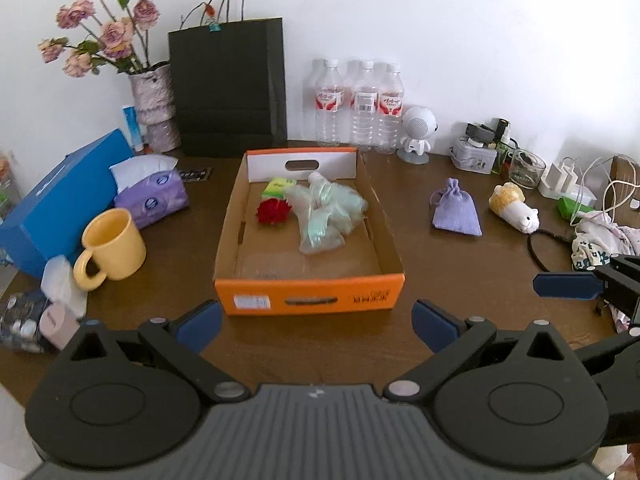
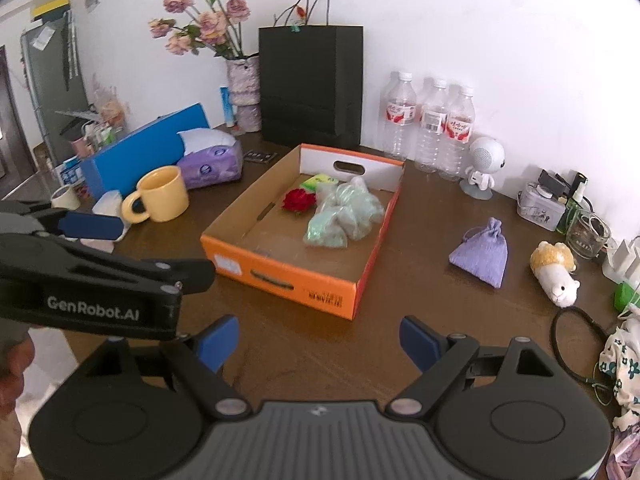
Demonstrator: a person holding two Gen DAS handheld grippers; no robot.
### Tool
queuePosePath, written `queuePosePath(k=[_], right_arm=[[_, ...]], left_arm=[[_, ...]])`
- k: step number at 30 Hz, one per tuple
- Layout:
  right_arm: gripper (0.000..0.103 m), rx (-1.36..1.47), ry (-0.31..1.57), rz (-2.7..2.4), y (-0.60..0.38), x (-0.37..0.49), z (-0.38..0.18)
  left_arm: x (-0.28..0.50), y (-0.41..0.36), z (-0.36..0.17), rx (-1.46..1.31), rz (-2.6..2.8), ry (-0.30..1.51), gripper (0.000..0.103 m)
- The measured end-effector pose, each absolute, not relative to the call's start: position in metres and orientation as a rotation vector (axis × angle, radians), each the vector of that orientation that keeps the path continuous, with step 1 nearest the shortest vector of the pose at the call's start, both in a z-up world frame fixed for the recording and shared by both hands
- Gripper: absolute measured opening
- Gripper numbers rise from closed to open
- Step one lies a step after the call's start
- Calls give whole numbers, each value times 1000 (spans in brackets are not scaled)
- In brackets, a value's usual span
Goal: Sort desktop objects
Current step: 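Withdraw both tools from the tray toward the lavender pouch and plush hamster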
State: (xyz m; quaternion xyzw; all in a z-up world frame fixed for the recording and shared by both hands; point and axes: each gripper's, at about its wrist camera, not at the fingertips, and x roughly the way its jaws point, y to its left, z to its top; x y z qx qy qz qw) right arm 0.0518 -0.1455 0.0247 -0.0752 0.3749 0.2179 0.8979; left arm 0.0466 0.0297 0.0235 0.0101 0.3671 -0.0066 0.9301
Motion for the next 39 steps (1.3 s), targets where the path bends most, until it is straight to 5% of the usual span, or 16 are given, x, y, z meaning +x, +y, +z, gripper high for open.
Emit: queuePosePath(k=[39], right_arm=[[88,8,839,222,-305,46,1]], left_arm=[[71,-122,7,160,-220,813,103]])
